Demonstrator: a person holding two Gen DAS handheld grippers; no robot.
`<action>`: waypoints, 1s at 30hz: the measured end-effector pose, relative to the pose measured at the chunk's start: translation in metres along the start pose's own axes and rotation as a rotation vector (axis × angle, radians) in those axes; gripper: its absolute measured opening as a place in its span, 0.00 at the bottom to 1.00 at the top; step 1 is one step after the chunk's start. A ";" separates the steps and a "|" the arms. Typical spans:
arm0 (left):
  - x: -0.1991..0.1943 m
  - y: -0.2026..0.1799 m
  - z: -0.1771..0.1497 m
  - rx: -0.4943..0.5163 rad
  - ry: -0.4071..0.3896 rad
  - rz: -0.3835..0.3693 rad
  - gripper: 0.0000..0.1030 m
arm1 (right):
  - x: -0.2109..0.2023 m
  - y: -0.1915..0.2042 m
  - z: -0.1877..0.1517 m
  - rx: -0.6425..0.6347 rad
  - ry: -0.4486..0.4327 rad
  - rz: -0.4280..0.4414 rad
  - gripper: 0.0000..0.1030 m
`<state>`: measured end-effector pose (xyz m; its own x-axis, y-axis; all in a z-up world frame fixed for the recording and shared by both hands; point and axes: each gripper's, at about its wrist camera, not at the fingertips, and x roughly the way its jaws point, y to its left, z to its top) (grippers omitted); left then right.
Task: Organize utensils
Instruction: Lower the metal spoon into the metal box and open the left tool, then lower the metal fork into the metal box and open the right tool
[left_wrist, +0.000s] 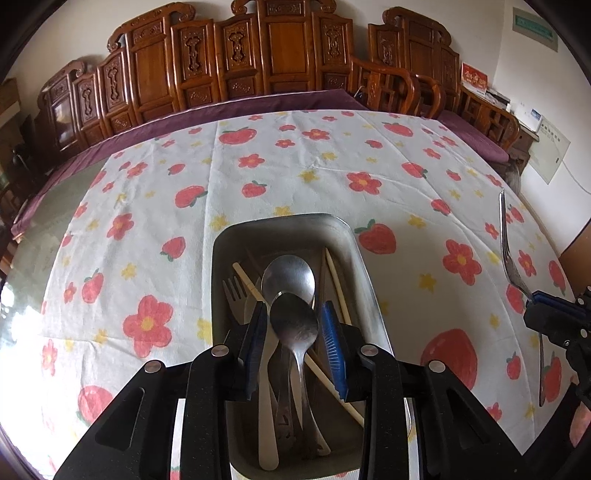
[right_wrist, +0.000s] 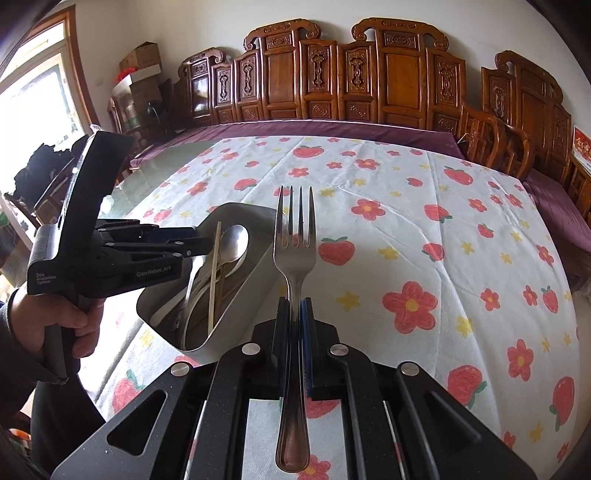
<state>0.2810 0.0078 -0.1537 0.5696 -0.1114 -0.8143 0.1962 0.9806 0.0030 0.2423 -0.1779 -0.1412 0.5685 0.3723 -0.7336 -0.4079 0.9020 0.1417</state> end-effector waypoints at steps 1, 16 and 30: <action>-0.002 0.001 -0.001 -0.003 -0.004 0.000 0.31 | 0.000 0.002 0.000 -0.003 0.000 0.002 0.08; -0.066 0.045 -0.013 -0.075 -0.089 0.020 0.31 | 0.028 0.055 0.022 -0.021 0.018 0.070 0.08; -0.098 0.085 -0.029 -0.120 -0.112 0.052 0.32 | 0.074 0.087 0.045 0.013 0.045 0.097 0.08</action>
<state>0.2191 0.1069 -0.0909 0.6635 -0.0710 -0.7448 0.0714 0.9970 -0.0315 0.2810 -0.0621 -0.1539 0.4940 0.4480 -0.7452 -0.4499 0.8651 0.2218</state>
